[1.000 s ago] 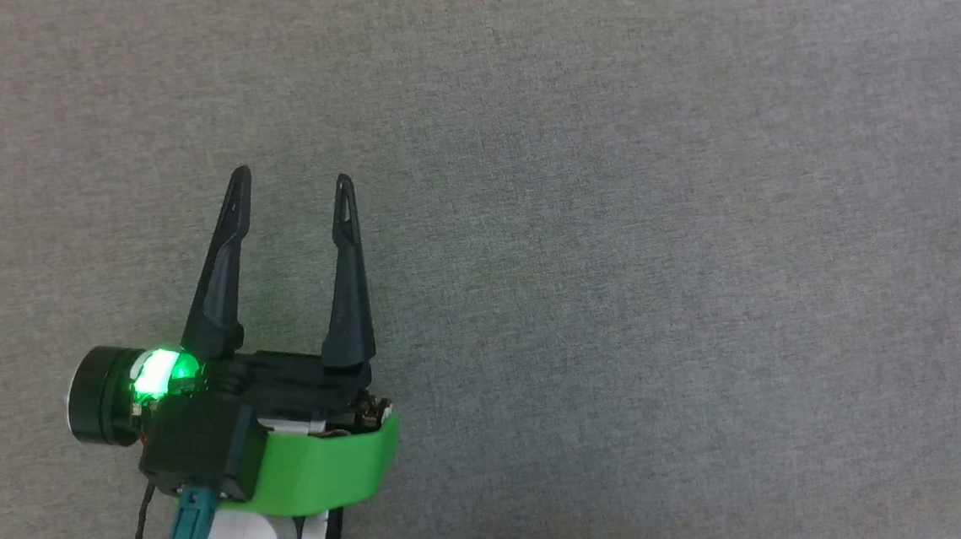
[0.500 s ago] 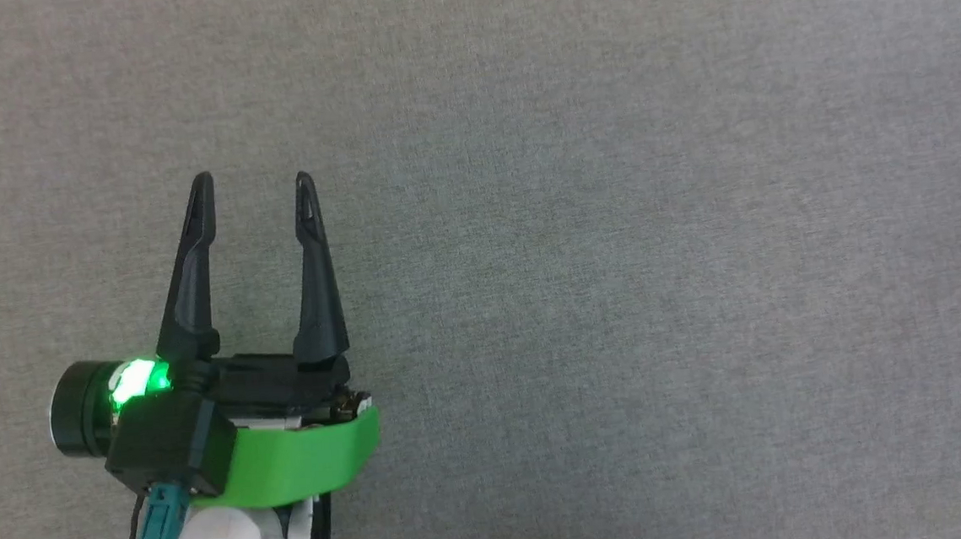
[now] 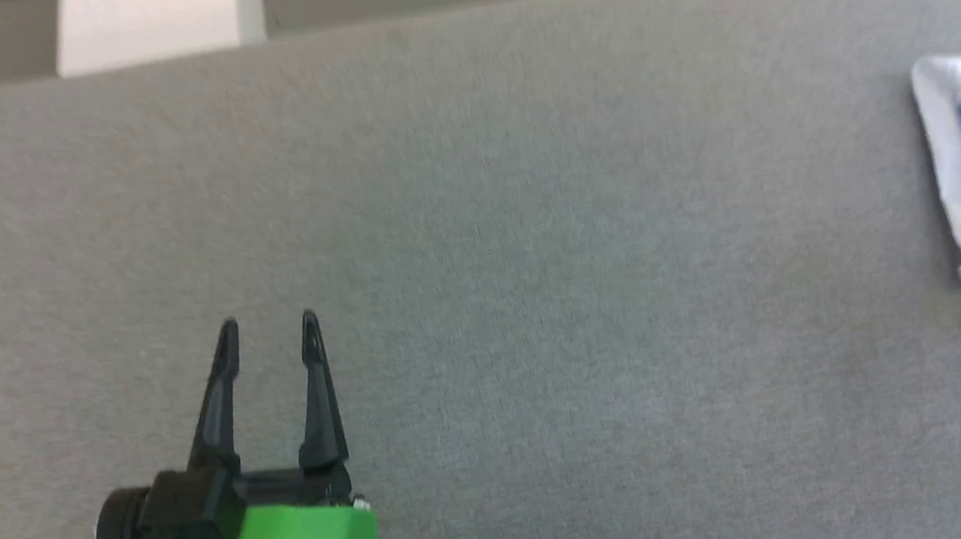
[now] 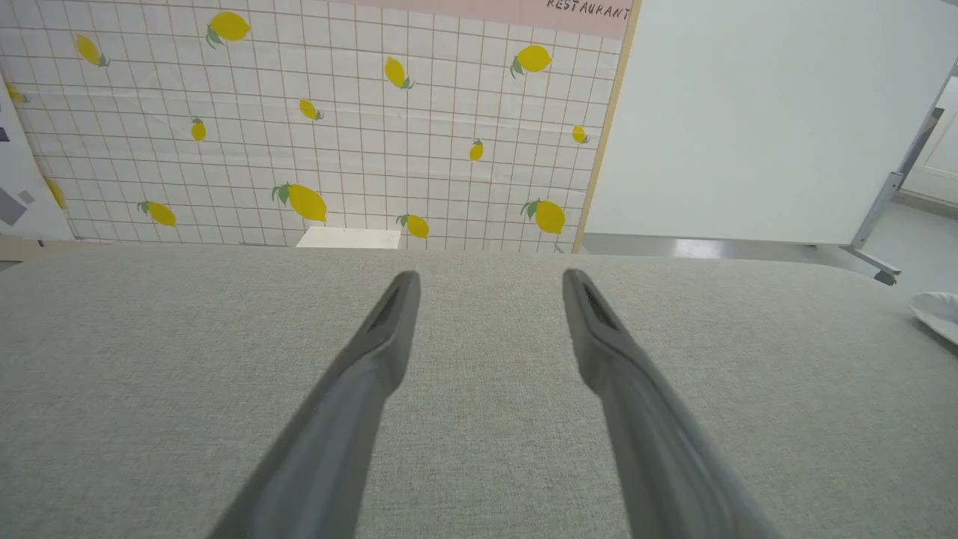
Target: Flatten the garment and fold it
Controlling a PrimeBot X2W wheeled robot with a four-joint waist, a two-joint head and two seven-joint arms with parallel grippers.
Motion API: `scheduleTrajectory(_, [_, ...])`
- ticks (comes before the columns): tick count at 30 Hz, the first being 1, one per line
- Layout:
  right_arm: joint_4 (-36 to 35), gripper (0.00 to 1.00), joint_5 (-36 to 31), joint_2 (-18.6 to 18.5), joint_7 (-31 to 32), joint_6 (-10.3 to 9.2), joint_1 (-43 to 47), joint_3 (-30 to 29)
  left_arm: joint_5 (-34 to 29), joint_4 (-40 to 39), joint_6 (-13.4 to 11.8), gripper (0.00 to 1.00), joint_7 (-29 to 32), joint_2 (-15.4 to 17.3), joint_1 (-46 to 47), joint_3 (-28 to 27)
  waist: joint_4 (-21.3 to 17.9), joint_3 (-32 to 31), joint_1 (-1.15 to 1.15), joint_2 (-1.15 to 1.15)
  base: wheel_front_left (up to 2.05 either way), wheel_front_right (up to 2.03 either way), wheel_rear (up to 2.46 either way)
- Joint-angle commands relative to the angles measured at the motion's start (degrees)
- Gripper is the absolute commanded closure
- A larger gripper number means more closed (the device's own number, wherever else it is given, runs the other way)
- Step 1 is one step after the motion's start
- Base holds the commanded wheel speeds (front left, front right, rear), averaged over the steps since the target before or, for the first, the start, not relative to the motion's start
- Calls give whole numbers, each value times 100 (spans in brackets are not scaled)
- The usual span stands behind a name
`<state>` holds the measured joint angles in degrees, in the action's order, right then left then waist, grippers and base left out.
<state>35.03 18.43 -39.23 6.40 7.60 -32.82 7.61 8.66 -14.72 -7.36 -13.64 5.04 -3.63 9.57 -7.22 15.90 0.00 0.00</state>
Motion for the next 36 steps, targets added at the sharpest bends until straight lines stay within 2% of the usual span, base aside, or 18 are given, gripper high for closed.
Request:
scheduleTrajectory(1, [-212,0,56,142,-76,-11,212,-64,36,15,12,0,25,25,-110,-25,170,-863,0,0,0,0,0])
scheduleTrajectory(7, [-1475,0,-68,845,-90,-11,1195,-592,140,69,63,0,117,116,-388,-24,338,-1294,0,0,0,0,0])
scheduleTrajectory(14, [-3459,0,-908,2018,213,-11,2557,-1345,106,189,-1,0,84,147,-586,-6,597,-1566,0,0,0,0,0])
scheduleTrajectory(20, [-4557,0,-1569,2937,315,-11,3479,-1554,45,409,2,0,55,164,-648,102,766,-1611,0,0,0,0,0])
scheduleTrajectory(27, [-4941,0,-2111,3493,23,-11,4192,-1607,44,791,31,0,-4,143,-741,239,923,-1648,0,0,0,0,0])
scheduleTrajectory(32, [-4797,0,-2242,3620,-242,-11,4572,-1670,101,1027,23,0,-55,90,-811,290,979,-1675,0,0,0,0,0])
scheduleTrajectory(35, [-4672,0,-2036,3631,-346,-11,4692,-1673,103,1103,14,0,-86,73,-826,300,991,-1695,0,0,0,0,0])
scheduleTrajectory(36, [-4636,100,-1986,3632,-370,-11,4706,-1667,88,1123,11,100,-92,77,-829,305,993,-1702,0,0,0,0,0])
